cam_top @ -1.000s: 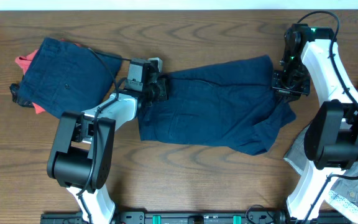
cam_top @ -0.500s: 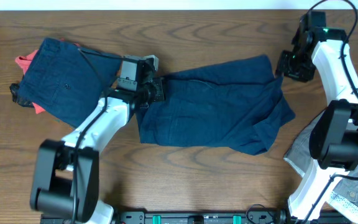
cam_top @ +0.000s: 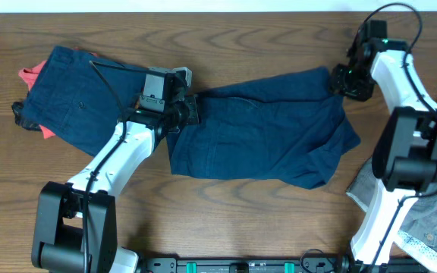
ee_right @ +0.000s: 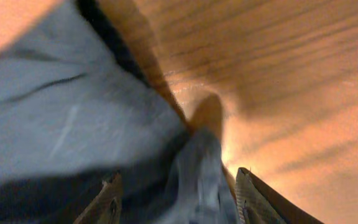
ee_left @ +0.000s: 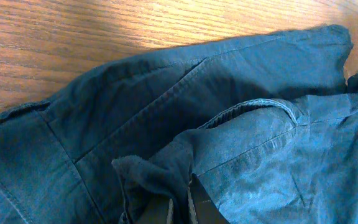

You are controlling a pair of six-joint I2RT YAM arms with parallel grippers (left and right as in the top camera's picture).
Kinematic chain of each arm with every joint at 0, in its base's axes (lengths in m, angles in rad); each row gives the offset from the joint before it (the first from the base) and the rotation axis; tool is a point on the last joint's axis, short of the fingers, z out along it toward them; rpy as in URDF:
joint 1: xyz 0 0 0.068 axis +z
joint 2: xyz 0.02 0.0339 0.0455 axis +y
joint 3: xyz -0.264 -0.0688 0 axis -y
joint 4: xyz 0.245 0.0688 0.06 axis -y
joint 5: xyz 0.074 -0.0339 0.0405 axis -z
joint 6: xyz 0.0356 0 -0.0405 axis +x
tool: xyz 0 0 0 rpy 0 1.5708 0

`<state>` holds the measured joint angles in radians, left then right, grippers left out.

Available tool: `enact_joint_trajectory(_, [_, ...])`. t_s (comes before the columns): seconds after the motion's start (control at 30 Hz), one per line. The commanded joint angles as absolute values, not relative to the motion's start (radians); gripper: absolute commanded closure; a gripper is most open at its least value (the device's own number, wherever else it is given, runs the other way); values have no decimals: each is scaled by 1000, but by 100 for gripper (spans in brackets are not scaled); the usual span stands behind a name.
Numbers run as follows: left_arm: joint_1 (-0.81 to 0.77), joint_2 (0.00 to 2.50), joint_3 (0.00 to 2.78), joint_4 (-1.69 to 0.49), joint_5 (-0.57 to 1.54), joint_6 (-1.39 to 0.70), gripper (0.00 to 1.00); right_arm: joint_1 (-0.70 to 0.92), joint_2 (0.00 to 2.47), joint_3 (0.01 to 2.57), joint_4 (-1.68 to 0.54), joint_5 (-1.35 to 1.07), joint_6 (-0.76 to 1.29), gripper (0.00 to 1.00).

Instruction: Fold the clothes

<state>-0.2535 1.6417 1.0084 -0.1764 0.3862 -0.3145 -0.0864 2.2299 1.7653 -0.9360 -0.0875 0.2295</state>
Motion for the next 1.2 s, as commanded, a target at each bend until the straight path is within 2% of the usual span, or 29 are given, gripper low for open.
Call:
enact_joint_trajectory(0.0, [-254, 1623, 1014, -179, 384, -316, 94, -77, 2274, 1766, -916, -95, 220, 44])
enact_joint_trajectory(0.07, [-254, 1623, 1014, -179, 384, -316, 94, -77, 2292, 1766, -908, -95, 220, 50])
enact_joint_trajectory(0.13, [-254, 1623, 1014, -179, 384, -316, 94, -77, 2300, 1766, -910, -102, 220, 90])
enact_joint_trajectory(0.17, [-254, 1623, 1014, -179, 384, -316, 94, -77, 2300, 1766, -913, -106, 220, 99])
enact_joint_trajectory(0.33, [-253, 1599, 1014, -195, 384, -316, 94, -97, 2245, 1769, -965, -108, 221, 99])
enact_joint_trajectory(0.67, [-252, 1472, 1014, -324, 381, -316, 94, -141, 1979, 1769, -1076, -48, 220, 95])
enact_joint_trajectory(0.93, [-252, 1457, 1014, -377, 374, -316, 94, -137, 1977, 1769, -1203, -18, 206, 92])
enact_joint_trajectory(1.03, [-252, 1457, 1014, -377, 373, -316, 94, -137, 1975, 1769, -1209, -7, 184, 99])
enact_joint_trajectory(1.17, [-252, 1449, 1014, -381, 373, -316, 94, -139, 1935, 1786, -1204, -34, 165, 99])
